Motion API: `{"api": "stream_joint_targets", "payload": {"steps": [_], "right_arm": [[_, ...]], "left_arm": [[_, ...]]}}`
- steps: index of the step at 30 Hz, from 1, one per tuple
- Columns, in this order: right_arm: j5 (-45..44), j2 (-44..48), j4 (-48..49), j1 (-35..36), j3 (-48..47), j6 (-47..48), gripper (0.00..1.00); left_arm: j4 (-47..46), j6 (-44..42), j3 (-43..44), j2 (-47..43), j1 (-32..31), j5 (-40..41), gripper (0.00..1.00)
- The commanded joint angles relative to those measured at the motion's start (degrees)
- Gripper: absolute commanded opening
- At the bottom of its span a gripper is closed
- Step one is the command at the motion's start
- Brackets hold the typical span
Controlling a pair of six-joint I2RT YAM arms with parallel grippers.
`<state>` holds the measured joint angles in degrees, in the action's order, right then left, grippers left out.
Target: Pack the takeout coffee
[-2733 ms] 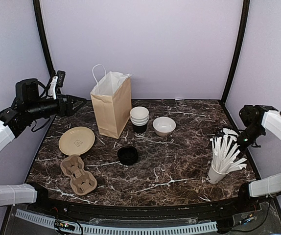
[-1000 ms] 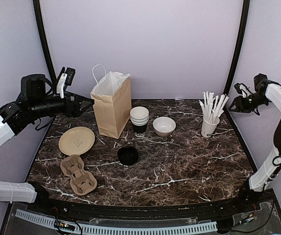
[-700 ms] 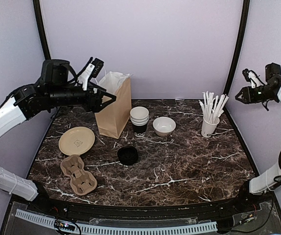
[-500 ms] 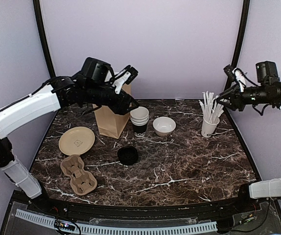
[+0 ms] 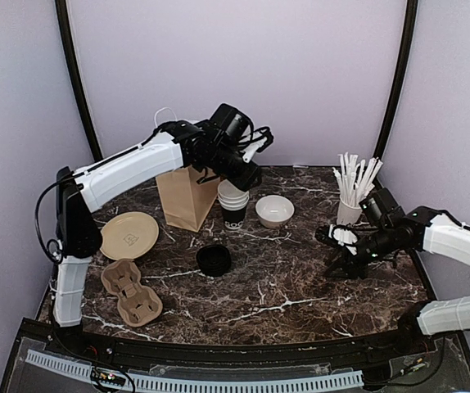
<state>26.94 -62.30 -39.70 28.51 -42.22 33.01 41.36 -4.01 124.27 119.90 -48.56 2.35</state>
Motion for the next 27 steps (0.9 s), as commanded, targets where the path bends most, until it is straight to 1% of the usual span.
{"api": "stream_joint_targets", "payload": {"steps": [1,3,6,10,14,19,25,27], "right_arm": [[-0.9,1.9,10.6,1.0,2.9,1.3,0.33],[-1.1,1.5,11.1,1.1,2.6,1.2,0.33],[0.3,0.3,11.4,1.9,3.3,1.1,0.34],[-0.2,-0.8,11.0,2.7,3.2,1.3,0.34],[-1.5,-0.7,11.8,3.3,3.4,1.1,0.34],[-2.8,-1.5,11.6,3.4,3.4,1.1,0.34],[-2.9,-2.0,11.7,3.6,3.4,1.2,0.34],[-3.1,-2.1,11.7,3.7,3.4,1.2,0.34]], "left_arm": [[10.7,2.9,9.4,6.4,-0.1,5.0,0.44],[11.2,4.8,10.1,7.5,0.4,5.9,0.48],[11.5,8.2,9.9,8.7,1.7,5.2,0.48],[10.2,8.5,7.8,9.1,2.4,2.3,0.48],[9.5,9.1,7.1,9.8,2.4,1.5,0.45],[9.5,8.8,7.0,10.9,2.5,1.7,0.37],[9.9,8.7,7.0,11.8,2.7,1.1,0.35],[9.9,8.7,7.0,12.1,2.6,1.2,0.32]]}}
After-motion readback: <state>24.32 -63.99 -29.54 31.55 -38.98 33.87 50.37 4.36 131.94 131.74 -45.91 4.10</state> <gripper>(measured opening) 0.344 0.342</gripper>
